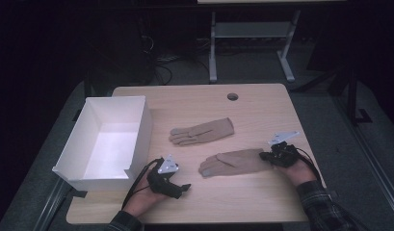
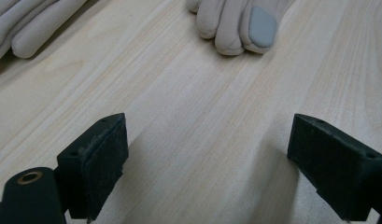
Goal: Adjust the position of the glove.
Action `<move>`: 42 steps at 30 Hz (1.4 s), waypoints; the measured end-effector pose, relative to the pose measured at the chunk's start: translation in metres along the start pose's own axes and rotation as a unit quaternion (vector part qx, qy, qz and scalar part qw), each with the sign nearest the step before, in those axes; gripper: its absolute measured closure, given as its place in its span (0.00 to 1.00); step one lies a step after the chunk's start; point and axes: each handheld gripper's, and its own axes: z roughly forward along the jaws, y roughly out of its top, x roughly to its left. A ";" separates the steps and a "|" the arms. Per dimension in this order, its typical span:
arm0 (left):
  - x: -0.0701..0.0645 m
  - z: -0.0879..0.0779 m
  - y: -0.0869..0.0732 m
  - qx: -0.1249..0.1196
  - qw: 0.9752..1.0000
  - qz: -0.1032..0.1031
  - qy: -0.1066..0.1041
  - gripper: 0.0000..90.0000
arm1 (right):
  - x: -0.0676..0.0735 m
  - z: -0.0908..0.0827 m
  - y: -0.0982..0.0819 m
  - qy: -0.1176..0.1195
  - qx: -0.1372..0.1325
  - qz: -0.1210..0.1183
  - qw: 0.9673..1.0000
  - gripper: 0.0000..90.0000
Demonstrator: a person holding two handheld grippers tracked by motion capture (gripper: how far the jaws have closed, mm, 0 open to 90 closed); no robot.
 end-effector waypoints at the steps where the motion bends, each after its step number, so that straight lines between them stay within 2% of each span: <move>1: 0.000 0.000 0.000 0.000 1.000 0.000 0.000 0.13 | 0.001 -0.001 -0.001 0.001 0.002 -0.001 1.000 1.00; 10: 0.000 0.001 0.000 -0.001 1.000 0.000 0.000 0.13 | 0.016 -0.015 -0.016 0.014 0.010 -0.007 1.000 1.00; 16: 0.000 0.001 0.001 0.000 1.000 0.000 0.000 0.13 | 0.030 -0.022 -0.023 0.020 0.017 -0.021 0.999 1.00; 17: 0.000 0.001 0.001 -0.002 1.000 0.000 0.000 0.13 | 0.036 -0.025 -0.025 0.027 0.019 -0.025 0.999 1.00; 23: 0.000 0.002 0.001 -0.002 1.000 0.001 0.000 0.13 | 0.050 -0.029 -0.030 0.046 0.019 -0.032 0.998 1.00; 24: 0.000 0.002 0.001 -0.003 1.000 0.001 0.001 0.13 | 0.057 -0.031 -0.032 0.054 0.019 -0.039 0.998 1.00; 32: 0.000 0.002 0.002 -0.002 1.000 0.002 0.001 0.13 | 0.073 -0.027 -0.027 0.077 0.019 -0.060 0.995 1.00; 35: 0.000 0.002 0.002 -0.002 1.000 0.002 0.001 0.13 | 0.084 -0.022 -0.022 0.094 0.019 -0.071 0.993 1.00; 37: 0.000 0.002 0.002 -0.002 1.000 0.002 0.001 0.13 | 0.086 -0.021 -0.021 0.098 0.019 -0.072 0.992 1.00; 38: 0.000 0.002 0.002 -0.002 1.000 0.001 0.001 0.13 | 0.091 -0.019 -0.019 0.106 0.018 -0.081 0.991 1.00; 42: -0.001 0.003 0.002 -0.002 1.000 -0.003 0.003 0.14 | 0.100 -0.016 -0.014 0.117 0.020 -0.092 0.989 1.00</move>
